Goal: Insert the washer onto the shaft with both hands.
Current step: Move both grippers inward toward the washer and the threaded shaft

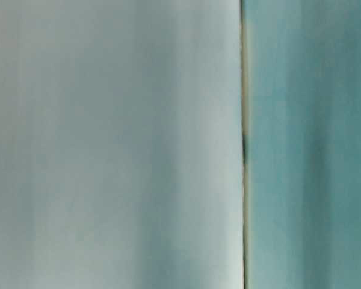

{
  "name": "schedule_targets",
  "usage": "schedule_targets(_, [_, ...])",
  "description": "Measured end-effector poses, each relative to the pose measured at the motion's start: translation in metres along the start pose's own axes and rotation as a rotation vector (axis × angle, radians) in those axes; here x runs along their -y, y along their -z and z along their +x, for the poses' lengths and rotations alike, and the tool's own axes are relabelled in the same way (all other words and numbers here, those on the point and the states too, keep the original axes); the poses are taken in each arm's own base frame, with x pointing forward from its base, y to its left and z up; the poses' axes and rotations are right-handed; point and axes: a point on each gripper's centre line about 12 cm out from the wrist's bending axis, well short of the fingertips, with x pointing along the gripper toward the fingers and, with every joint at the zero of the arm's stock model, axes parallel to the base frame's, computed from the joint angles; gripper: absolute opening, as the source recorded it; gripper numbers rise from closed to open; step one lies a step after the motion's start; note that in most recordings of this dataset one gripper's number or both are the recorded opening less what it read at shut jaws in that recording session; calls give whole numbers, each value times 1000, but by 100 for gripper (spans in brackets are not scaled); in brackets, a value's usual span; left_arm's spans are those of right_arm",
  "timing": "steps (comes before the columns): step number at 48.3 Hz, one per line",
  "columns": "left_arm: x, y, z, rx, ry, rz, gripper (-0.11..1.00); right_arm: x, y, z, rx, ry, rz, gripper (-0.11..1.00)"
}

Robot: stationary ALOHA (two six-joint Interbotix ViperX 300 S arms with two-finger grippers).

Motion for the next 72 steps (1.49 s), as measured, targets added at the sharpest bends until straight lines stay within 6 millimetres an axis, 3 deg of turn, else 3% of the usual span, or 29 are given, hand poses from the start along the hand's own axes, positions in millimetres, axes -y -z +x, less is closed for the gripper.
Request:
schedule_targets(3, [0,3,2,-23,0,0,2,0,1,0,-5,2,1,2])
schedule_targets(8, [0,17,10,-117,0,-6,2,1,9,-1,-60,6,24,-7])
schedule_targets(29, [-1,21,29,-287,-7,-26,2,2,41,-6,-333,39,168,-10])
schedule_targets(38, [0,24,40,-402,-6,-25,2,2,44,-5,-443,52,192,-10])
schedule_targets(53, [1,39,65,-614,-8,-22,2,1,56,9,-664,71,192,-10])
schedule_targets(72, [1,64,96,-841,-8,-13,2,2,85,40,-902,92,175,-10])
